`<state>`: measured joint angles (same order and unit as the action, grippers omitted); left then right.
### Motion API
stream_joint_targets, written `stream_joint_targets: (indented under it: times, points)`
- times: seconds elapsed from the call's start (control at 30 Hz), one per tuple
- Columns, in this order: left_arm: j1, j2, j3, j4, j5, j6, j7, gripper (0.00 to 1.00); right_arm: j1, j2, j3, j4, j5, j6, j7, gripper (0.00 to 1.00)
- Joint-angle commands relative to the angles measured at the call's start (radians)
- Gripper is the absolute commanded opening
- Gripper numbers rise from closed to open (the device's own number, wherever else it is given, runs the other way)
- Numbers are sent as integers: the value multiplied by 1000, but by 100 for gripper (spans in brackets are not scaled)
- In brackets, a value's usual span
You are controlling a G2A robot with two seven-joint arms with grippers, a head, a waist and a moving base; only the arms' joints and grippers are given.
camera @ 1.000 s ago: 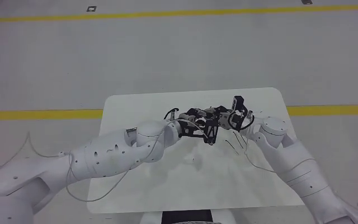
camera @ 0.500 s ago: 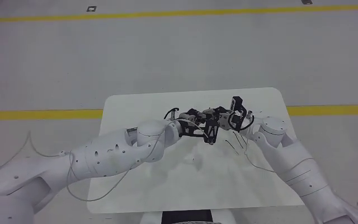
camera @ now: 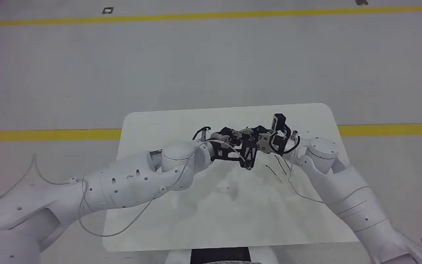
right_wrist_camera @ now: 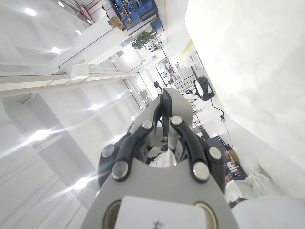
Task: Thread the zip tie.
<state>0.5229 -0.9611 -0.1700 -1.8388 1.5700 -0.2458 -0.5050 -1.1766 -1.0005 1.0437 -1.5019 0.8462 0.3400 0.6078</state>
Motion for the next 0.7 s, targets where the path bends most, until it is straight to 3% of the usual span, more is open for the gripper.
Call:
stream_joint_targets:
  times: [0.0,0.33,0.67]
  points:
    - [-1,0,0,1,0,-1,-2,17,-1,1,2,-1,0,0,1,0]
    - [-2,-2,0,8,0,-3,5,14,-6,6,6,-9,0,0,10,0]
    - [-1,-3,0,10,0,0,9,0,2,8,-10,-8,2,0,12,0]
